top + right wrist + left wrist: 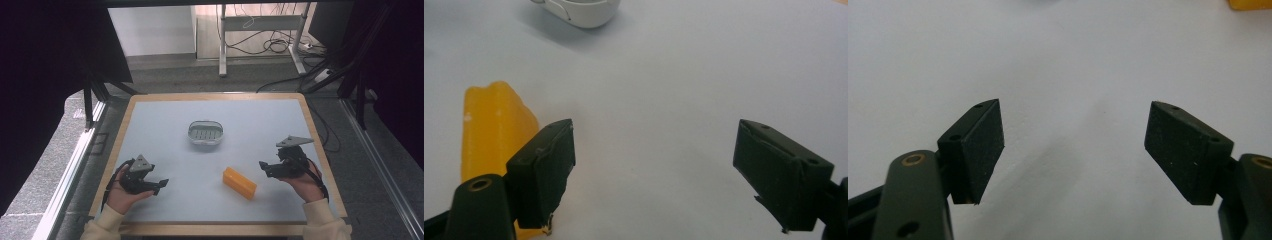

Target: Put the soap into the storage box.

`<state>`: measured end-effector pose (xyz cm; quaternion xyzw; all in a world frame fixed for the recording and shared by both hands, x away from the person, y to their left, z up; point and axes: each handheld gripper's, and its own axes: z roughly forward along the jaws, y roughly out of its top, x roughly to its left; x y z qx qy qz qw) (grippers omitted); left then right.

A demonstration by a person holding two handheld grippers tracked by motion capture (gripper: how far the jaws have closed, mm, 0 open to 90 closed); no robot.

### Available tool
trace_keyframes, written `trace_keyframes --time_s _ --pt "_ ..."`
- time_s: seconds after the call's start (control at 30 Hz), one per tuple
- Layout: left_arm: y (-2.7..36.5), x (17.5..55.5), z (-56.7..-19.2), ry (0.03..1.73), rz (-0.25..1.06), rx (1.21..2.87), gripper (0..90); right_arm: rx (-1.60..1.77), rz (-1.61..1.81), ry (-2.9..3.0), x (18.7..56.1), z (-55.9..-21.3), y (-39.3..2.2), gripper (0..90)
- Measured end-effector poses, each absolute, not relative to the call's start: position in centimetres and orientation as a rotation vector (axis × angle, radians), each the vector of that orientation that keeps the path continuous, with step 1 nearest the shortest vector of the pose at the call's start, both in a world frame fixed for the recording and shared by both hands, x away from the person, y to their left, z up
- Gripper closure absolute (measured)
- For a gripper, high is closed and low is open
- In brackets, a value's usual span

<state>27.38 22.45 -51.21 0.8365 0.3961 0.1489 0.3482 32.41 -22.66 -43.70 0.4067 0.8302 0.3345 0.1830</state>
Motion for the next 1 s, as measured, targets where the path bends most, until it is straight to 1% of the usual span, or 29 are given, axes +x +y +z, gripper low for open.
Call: trace_keyframes --time_s 1.0 --pt "22.3 27.4 -51.3 1.018 0.384 2.185 23.7 1.015 0.952 2.395 30.6 -42.4 -19.2 18.7"
